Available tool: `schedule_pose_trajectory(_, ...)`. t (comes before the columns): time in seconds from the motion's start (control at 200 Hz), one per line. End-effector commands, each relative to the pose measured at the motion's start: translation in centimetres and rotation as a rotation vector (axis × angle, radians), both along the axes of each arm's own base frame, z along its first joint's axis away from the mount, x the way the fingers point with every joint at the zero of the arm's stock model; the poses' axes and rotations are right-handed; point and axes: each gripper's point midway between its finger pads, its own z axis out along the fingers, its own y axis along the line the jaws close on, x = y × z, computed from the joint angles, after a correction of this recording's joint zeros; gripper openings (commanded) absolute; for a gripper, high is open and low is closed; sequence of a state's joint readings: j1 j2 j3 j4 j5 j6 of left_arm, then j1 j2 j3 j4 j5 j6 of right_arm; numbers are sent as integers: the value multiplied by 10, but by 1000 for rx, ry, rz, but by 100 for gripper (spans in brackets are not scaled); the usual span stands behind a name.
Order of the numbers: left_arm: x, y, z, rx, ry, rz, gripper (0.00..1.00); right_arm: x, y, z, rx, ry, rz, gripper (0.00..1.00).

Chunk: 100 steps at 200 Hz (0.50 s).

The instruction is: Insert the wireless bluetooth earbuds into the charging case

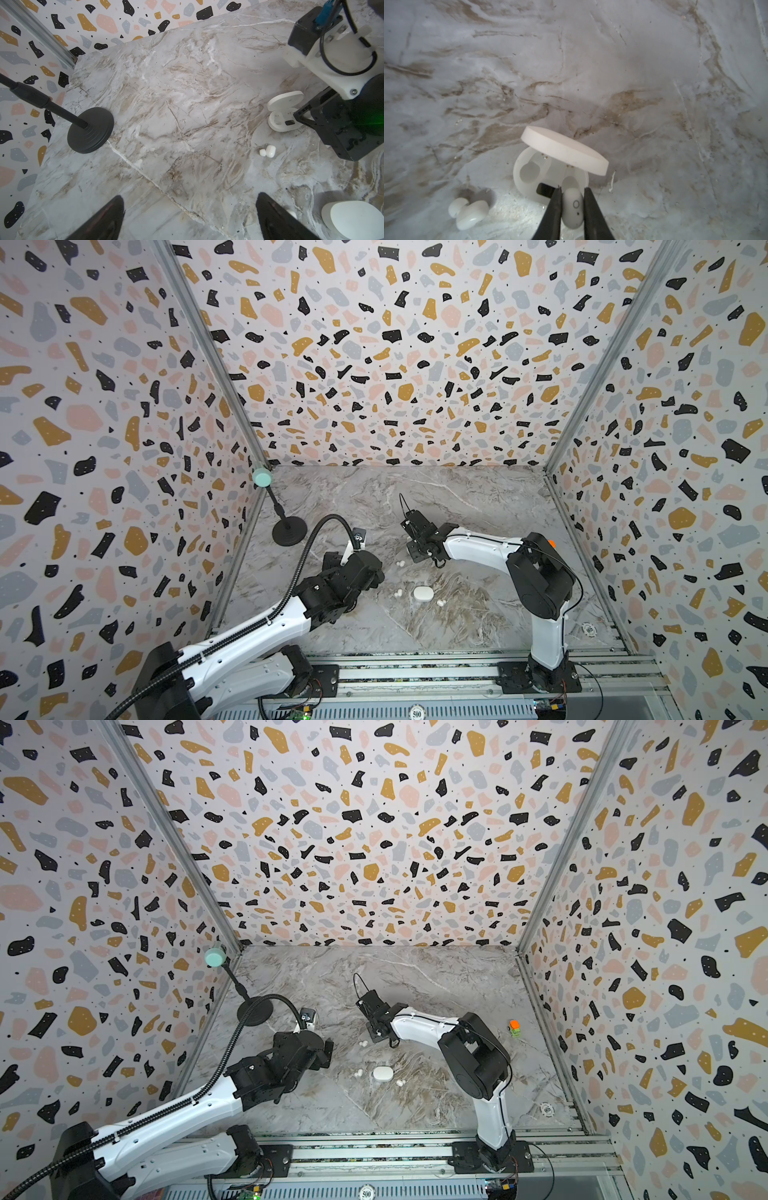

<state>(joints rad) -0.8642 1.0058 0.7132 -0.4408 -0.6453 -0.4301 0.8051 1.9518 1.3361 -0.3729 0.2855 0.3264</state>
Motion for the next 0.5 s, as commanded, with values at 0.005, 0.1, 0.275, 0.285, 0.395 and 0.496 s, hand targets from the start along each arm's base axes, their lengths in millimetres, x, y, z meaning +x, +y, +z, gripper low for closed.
schedule_pose_trajectory(0.005,3,0,1,-3,-17,3,100,9,2,9,0,-27,-3,20)
schedule_pose_trajectory(0.1,3,0,1,-3,-17,4,100,10,3,9,-2,-27,-1,20)
schedule_pose_trajectory(0.275,3,0,1,-3,-17,3,100,10,5,10,6,-28,0,20)
schedule_pose_trajectory(0.285,3,0,1,-4,-17,3,100,10,5,9,5,-28,0,20)
schedule_pose_trajectory(0.395,3,-1,1,-3,-17,2,100,11,6,10,8,-29,1,20)
schedule_pose_trajectory(0.496,3,0,0,0,-16,2,100,11,6,11,10,-28,1,20)
